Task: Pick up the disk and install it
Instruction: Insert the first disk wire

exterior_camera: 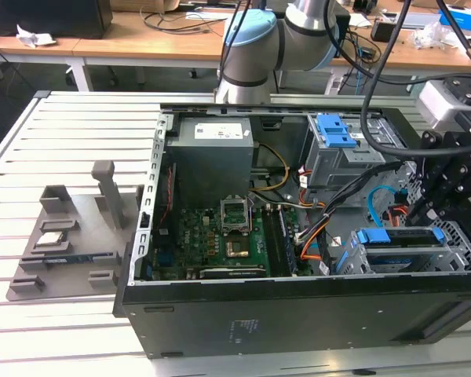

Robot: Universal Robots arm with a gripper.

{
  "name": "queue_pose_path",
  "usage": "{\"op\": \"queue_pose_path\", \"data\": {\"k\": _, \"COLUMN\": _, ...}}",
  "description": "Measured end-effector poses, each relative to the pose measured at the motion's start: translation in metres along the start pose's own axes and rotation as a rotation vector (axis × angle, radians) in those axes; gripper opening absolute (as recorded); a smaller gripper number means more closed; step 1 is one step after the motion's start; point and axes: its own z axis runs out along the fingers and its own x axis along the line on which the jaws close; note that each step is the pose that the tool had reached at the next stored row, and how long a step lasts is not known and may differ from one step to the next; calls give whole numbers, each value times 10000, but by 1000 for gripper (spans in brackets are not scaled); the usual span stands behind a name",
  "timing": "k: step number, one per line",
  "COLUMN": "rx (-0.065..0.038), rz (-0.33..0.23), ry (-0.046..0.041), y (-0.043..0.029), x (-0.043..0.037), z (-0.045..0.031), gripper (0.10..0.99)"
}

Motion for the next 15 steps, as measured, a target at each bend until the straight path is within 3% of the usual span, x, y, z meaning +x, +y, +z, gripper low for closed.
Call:
{"op": "queue_pose_path", "data": {"k": 4, "rx": 1, "rz": 3, "ry": 53, "y": -37, "x": 1, "z": 23, "gripper": 169}}
{"op": "queue_pose_path", "data": {"k": 15, "rx": 3, "rz": 8, "ry": 150, "y": -51, "x": 22, "z": 58, "gripper": 169}}
